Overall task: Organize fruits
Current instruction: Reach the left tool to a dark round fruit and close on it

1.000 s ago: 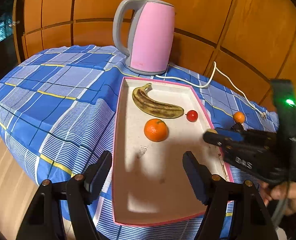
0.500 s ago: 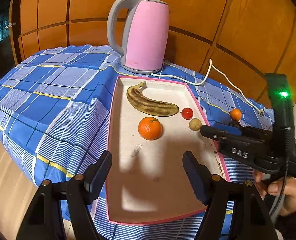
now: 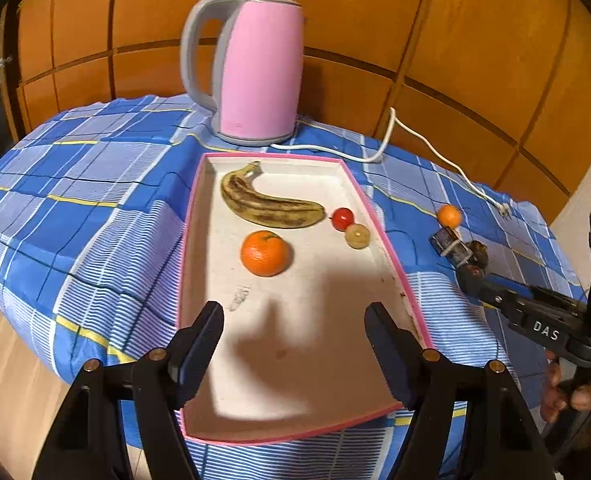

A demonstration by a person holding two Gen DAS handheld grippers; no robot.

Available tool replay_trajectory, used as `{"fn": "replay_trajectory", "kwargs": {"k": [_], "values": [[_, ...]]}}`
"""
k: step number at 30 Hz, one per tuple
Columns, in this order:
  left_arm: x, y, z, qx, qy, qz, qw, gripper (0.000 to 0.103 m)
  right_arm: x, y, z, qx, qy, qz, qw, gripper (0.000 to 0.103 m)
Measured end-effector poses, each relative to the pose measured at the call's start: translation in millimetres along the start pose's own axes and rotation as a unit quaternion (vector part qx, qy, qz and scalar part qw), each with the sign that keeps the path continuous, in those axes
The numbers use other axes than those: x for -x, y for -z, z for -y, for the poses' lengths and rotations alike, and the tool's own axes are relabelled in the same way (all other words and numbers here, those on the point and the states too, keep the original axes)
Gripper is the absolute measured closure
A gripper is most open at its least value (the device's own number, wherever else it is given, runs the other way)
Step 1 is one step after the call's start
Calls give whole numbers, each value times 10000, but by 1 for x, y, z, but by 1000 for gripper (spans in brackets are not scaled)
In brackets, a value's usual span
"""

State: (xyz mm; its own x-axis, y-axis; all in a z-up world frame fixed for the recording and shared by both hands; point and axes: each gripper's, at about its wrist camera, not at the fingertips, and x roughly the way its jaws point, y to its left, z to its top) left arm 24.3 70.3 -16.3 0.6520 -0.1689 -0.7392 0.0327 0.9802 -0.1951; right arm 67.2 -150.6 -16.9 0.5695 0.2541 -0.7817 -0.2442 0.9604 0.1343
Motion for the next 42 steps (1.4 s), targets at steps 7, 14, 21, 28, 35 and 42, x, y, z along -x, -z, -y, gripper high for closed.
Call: {"fn": "replay_trajectory", "kwargs": {"k": [7, 14, 21, 28, 35, 42], "values": [[-3, -2, 30, -423, 294, -63, 9987, 29, 17, 29, 42, -491, 361, -105, 9981, 66], [-14, -10, 71, -766, 817, -330, 9932, 30, 34, 49, 70, -872, 617, -66, 9942, 65], [-36, -26, 121, -1019, 1319, -606, 9841, 31, 50, 58, 97, -1308, 815, 114, 9880, 66], [-66, -45, 149, -1145, 1497, -820, 9787, 52, 55, 66, 107, -1431, 793, 168, 9864, 65], [-92, -37, 180, -1123, 1650, -1218, 9723, 59, 55, 71, 115, -1509, 783, 182, 9853, 65], [-126, -39, 208, -989, 1245, -1225, 9796, 32, 60, 77, 128, -1690, 752, 160, 9826, 65]]}}
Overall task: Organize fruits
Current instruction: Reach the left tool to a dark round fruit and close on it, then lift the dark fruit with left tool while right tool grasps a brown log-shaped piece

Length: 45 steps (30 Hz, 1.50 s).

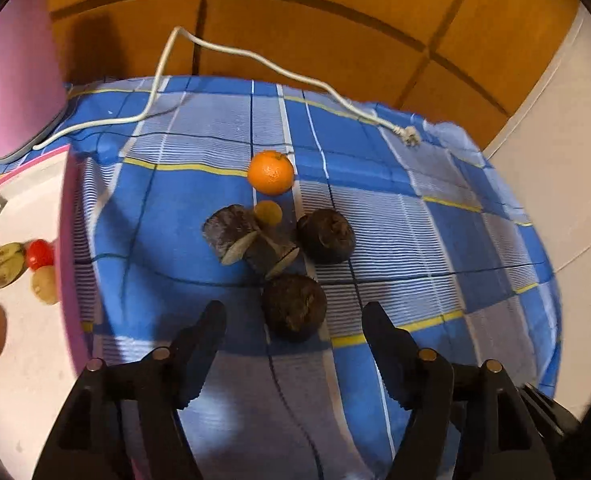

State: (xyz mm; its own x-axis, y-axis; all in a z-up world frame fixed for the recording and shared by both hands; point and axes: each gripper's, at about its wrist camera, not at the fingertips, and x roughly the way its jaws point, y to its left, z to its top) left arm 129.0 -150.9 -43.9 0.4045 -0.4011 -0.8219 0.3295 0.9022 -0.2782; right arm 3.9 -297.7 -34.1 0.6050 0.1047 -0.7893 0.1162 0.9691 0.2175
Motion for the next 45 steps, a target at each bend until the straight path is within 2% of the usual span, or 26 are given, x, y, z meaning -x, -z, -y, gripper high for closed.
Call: {"fn": "replay_trajectory", "kwargs": {"k": [5, 7, 9, 15, 20, 23, 24, 31, 36, 40, 45], "values": [[-32, -2, 11, -299, -505, -149, 9982, 32, 2, 1, 8, -79, 12, 22, 10000, 65], [-42, 0, 8, -316, -573, -240, 9976, 49, 2, 1, 11, -110, -3, 22, 9999, 65], [-38, 4, 7, -443, -576, -56, 9973, 60, 1, 1, 13, -126, 7, 13, 9999, 65], [-10, 27, 0, -601, -227, 130, 9978, 60, -5, 0, 15, -101, 33, -43, 9999, 65], [9, 62, 12, -1233, -195, 278, 9918, 60, -6, -5, 17, -63, -18, -3, 10000, 65], [8, 78, 11, -1231, -157, 211, 9921, 60, -7, -11, 15, 9, -224, -31, 9997, 65], [9, 82, 10, -1232, -135, 339, 9917, 60, -7, -12, 13, 55, -278, -37, 9996, 65], [8, 88, 1, -1099, 80, 566, 9923, 59, -12, -42, -25, 1003, -771, -91, 9919, 66], [7, 92, 2, -1218, 44, 664, 9903, 59, -32, -66, -66, 1967, -943, -213, 9757, 66], [8, 94, 2, -1259, 58, 714, 9895, 59, -57, -77, -91, 2507, -818, -365, 9639, 66], [8, 95, 1, -1298, 66, 760, 9886, 59, -83, -87, -103, 2918, -620, -531, 9530, 66]]}}
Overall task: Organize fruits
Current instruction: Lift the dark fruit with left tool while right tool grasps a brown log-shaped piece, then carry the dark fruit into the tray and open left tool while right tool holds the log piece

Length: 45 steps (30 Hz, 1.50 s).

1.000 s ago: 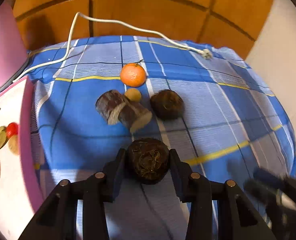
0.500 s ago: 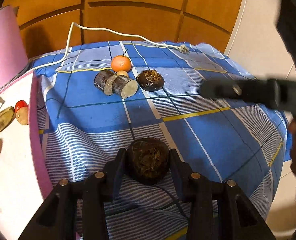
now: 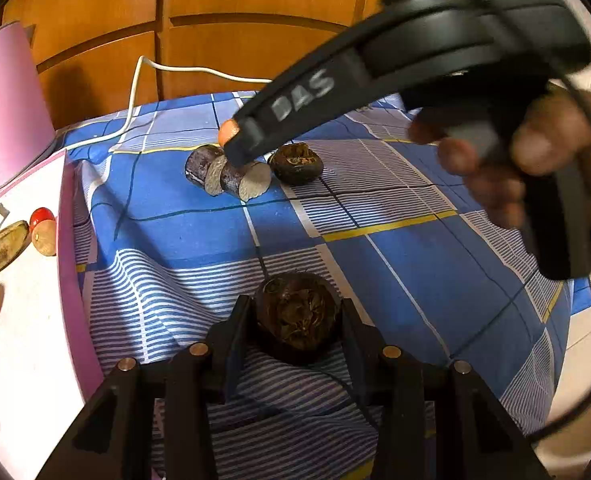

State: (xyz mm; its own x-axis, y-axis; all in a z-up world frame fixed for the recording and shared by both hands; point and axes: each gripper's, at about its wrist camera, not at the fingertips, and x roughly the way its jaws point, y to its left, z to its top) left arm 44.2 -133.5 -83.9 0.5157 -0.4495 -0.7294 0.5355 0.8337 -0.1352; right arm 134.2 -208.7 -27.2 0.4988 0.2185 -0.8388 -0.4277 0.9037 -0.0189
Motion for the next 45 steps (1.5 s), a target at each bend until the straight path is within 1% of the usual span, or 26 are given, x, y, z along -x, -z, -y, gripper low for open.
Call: {"fn": "replay_trajectory", "kwargs": {"k": [5, 8, 10, 11, 13, 15, 16, 18, 21, 23, 26, 29, 33, 36, 39, 43, 45], "values": [[0, 2, 1, -35, -15, 37, 10000, 59, -22, -6, -4, 492, 49, -303, 9983, 66], [1, 3, 1, -40, -16, 40, 10000, 59, -35, -7, -10, 774, 178, -469, 9957, 66], [2, 4, 1, -39, -14, 41, 10000, 59, -43, -7, -11, 866, 234, -558, 9944, 66], [2, 4, 1, -39, -16, 39, 10000, 59, -45, -6, -12, 882, 266, -570, 9941, 68], [2, 4, 2, -38, -13, 38, 10000, 59, -45, -4, -11, 830, 272, -535, 9947, 69], [1, 3, 1, -36, -10, 33, 10000, 59, -40, -1, -10, 707, 279, -452, 9961, 69], [1, 3, 0, -34, -11, 33, 10000, 59, -31, 2, -7, 563, 242, -318, 9976, 69], [1, 3, 1, -17, -8, 22, 10000, 59, -18, 7, -4, 334, 129, -182, 9992, 69], [1, 2, 0, 17, 19, -18, 10000, 60, 3, 25, 2, -94, -36, -96, 9999, 69], [1, 0, -2, 69, 69, -71, 9999, 60, 15, 45, 9, -510, -136, -90, 9986, 69], [1, -7, -7, 193, 169, -160, 9995, 60, 27, 73, 16, -967, -33, -102, 9953, 69], [9, -12, -6, 208, 253, -128, 9994, 60, 33, 93, 21, -1314, 20, -112, 9913, 69], [32, -20, -8, 289, 369, 64, 9989, 60, 33, 100, 23, -1560, 80, -67, 9877, 69], [54, -26, -21, 495, 380, 241, 9978, 60, 30, 100, 23, -1666, 107, -15, 9860, 69], [78, -30, -45, 865, 336, 391, 9949, 60, 27, 99, 22, -1695, 173, -2, 9854, 69], [112, -30, -92, 1364, -26, 689, 9883, 60, 26, 101, 22, -1724, 230, -24, 9848, 69], [127, -28, -122, 1624, -291, 818, 9829, 60, 26, 102, 22, -1731, 245, -15, 9846, 69]]}}
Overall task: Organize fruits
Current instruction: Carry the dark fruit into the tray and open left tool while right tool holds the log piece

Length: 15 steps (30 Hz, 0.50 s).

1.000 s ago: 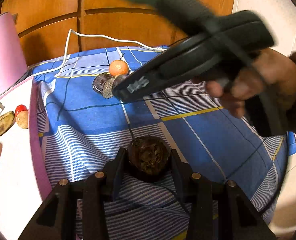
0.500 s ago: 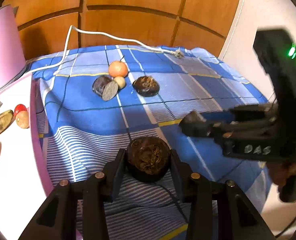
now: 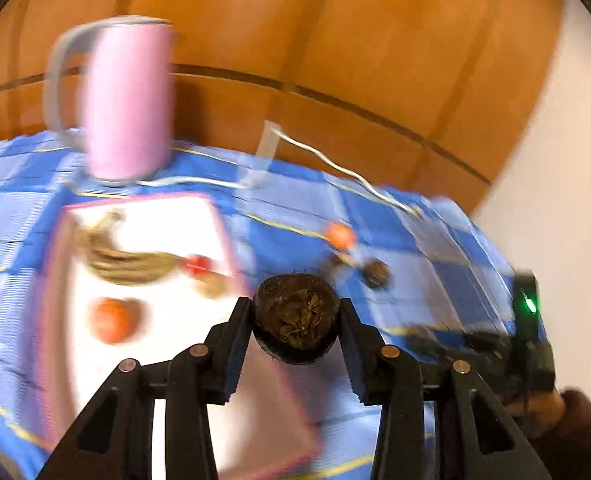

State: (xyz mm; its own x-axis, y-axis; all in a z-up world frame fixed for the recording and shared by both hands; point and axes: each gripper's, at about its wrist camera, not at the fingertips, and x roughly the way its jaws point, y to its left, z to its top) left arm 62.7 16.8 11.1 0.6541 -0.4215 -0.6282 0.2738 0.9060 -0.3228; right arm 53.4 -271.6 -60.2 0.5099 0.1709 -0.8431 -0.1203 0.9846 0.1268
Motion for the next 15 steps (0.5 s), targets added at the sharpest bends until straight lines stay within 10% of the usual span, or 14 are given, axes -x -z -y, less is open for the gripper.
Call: {"fn": "replay_trajectory", "kwargs": {"k": [15], "values": [[-35, -13, -145, 858, -1315, -282, 9872, 60, -2, -1, -1, -34, 92, 9, 10000, 69]]}}
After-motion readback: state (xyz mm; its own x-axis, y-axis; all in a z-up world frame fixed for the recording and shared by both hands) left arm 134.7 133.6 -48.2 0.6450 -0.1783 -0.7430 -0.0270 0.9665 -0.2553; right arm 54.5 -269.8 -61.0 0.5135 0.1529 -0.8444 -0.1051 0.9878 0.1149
